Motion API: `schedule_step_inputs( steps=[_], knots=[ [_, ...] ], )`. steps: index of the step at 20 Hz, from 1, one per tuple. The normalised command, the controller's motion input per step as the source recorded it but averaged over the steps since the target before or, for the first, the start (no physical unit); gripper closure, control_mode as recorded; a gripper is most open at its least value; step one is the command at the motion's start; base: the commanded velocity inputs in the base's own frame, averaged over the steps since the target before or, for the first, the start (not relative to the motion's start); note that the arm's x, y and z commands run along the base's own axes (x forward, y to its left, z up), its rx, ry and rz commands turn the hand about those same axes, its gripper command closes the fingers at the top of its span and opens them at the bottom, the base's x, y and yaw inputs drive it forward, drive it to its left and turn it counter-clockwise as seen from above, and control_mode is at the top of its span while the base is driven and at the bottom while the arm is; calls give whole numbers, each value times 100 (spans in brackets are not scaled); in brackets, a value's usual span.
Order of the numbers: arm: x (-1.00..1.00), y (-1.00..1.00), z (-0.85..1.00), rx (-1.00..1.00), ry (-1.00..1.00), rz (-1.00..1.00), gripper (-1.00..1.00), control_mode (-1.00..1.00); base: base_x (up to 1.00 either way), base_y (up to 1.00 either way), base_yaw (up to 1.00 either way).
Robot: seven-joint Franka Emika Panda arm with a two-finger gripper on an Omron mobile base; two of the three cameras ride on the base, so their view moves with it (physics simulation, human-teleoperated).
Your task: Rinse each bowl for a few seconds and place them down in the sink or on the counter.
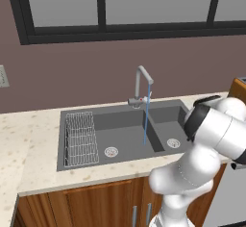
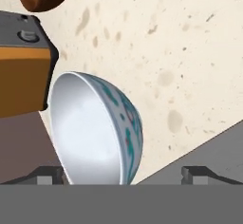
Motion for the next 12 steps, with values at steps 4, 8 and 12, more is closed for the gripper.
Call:
schedule_step_inputs(
  steps=[4,8,12],
  knots=[
    [0,1,61,-1,0,-4,-100,-100,0,0,0],
    [0,0,62,0,0,-4,-100,-100,0,0,0],
    [-2,0,62,1,0,-4,-100,-100,0,0,0]
  ],
)
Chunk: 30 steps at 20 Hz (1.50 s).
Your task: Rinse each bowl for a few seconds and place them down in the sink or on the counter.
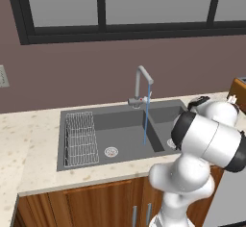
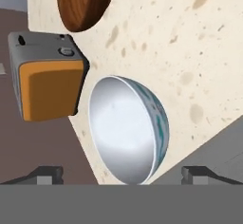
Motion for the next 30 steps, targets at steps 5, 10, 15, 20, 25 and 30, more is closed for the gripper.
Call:
schedule_step_inputs(
  steps=[5,10,15,20,25,30],
  knots=[
    [-5,-4,55,5,2,-6,-100,-100,0,0,0],
    [-10,-10,45,9,3,-9,-100,-100,0,0,0],
    [-16,-19,37,12,5,-12,-100,-100,0,0,0],
    [-17,-22,35,14,4,-14,-100,-100,0,0,0],
    [-17,-27,27,12,6,-13,-100,-100,0,0,0],
    [-20,-33,8,11,3,-9,-100,-100,0,0,0]
  ],
)
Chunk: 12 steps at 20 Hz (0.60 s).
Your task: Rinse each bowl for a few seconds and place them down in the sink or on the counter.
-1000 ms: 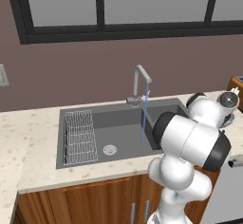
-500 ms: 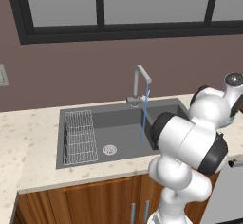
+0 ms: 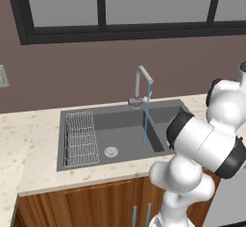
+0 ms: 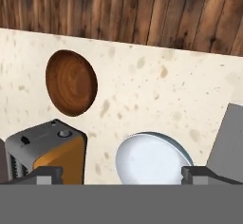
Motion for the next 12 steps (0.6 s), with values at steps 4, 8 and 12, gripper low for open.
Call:
schedule_step_inputs(
  steps=[4,8,12],
  knots=[
    [-24,-34,1,11,0,-5,-100,-100,0,0,0],
    [-23,-36,0,10,-1,-3,-100,-100,0,0,0],
    [-9,-25,-3,5,-4,0,-100,-100,0,0,0]
  ],
)
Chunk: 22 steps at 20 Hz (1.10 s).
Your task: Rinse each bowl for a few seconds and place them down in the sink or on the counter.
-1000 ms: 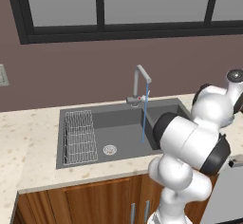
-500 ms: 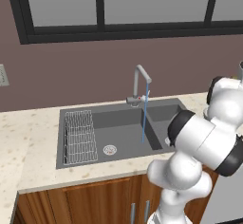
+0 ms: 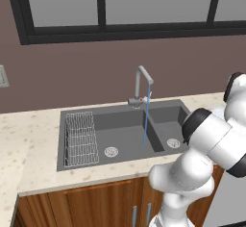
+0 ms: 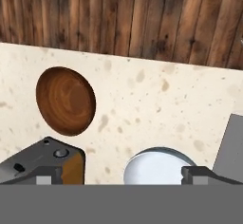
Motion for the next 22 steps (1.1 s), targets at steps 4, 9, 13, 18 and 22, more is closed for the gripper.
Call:
schedule_step_inputs(
  steps=[4,9,13,18,22],
  knots=[
    [-1,-18,-3,1,0,0,-100,-100,0,0,0],
    [-1,-23,-12,0,0,0,-100,-100,0,0,0],
    [-5,-27,-16,1,0,0,-100,-100,0,0,0],
    [-4,-22,-17,1,0,0,-100,-100,0,0,0],
    [-8,-22,-15,1,1,0,-100,-100,0,0,0]
  ],
)
